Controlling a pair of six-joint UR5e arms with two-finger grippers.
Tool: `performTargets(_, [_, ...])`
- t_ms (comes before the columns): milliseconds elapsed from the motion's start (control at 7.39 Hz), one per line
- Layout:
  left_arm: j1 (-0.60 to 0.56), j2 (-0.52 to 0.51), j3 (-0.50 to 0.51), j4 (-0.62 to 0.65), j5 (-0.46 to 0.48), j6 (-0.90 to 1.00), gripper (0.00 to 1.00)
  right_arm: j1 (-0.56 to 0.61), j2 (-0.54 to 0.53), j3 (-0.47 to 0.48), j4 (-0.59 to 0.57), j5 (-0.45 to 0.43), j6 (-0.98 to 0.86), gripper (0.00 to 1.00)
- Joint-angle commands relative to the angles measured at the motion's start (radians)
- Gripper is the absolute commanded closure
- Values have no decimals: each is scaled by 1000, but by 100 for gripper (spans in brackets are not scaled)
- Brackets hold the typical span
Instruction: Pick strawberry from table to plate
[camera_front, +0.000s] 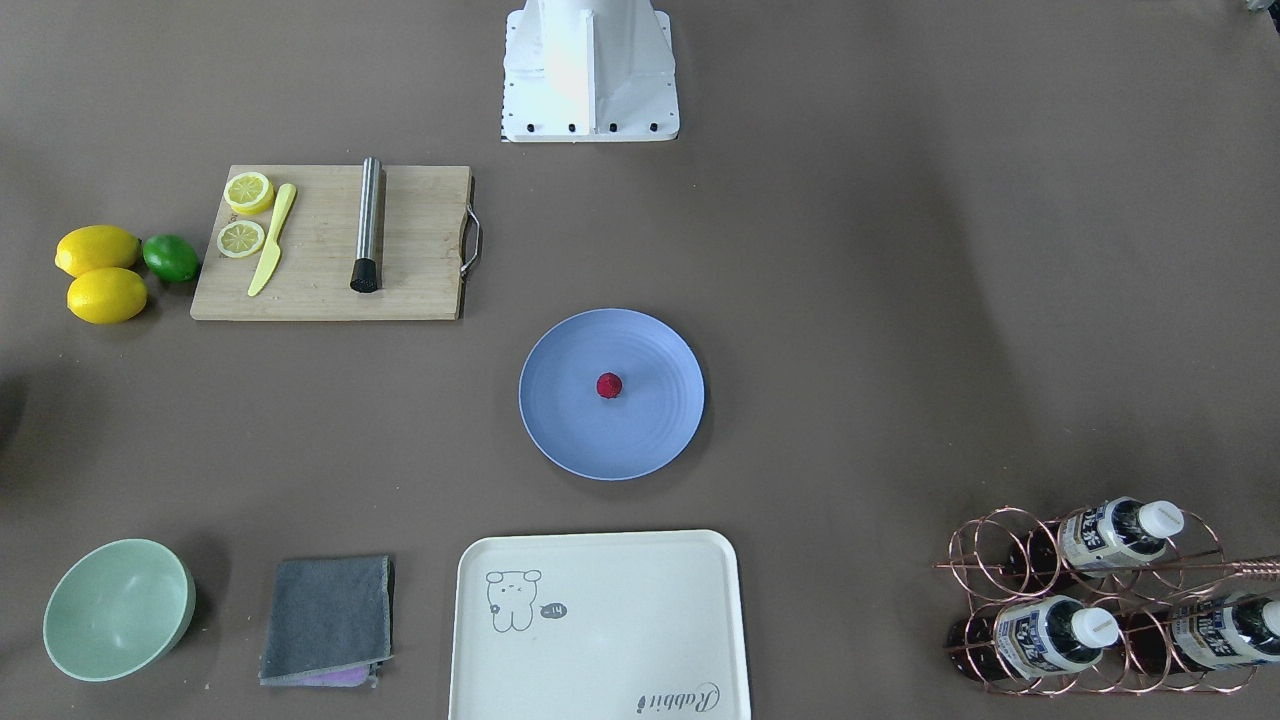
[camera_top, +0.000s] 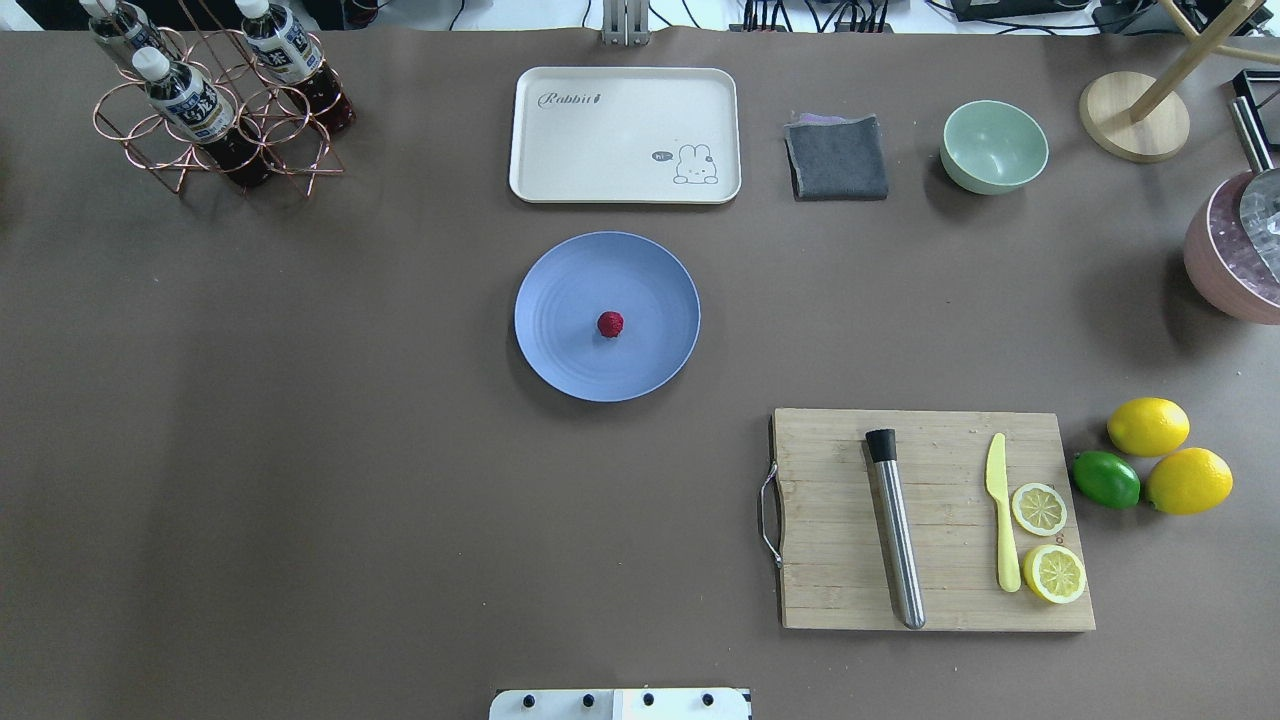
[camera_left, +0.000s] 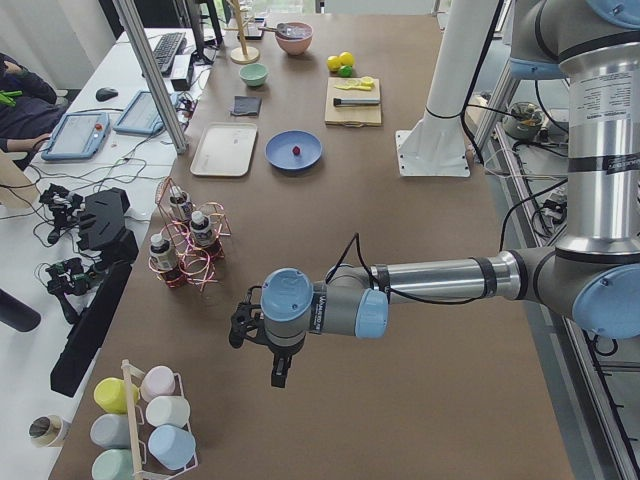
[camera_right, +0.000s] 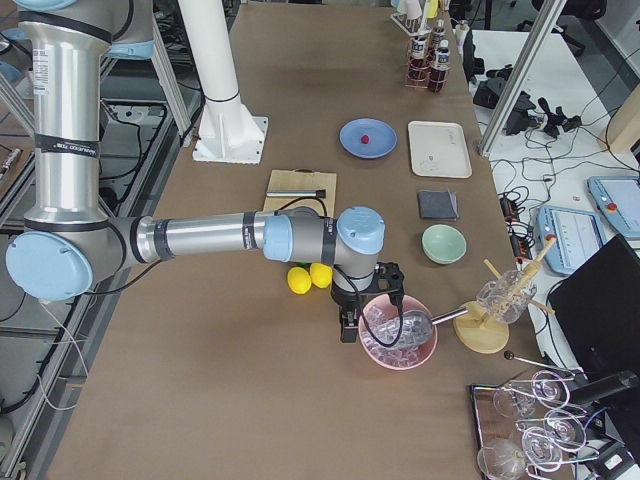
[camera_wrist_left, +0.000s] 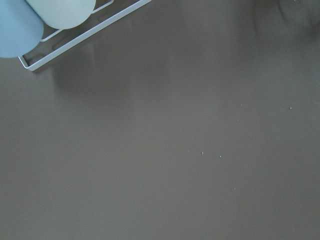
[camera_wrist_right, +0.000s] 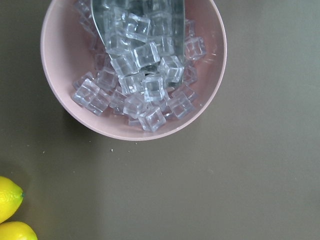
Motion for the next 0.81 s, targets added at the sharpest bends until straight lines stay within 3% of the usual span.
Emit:
performTargets(0, [1,4,0,4,-5,-1,2,3,-26,-17,1,3,2,0])
performTargets(676, [-1,38,-8,-4,-5,2,2,1,-26,-24,7,12,-2,0])
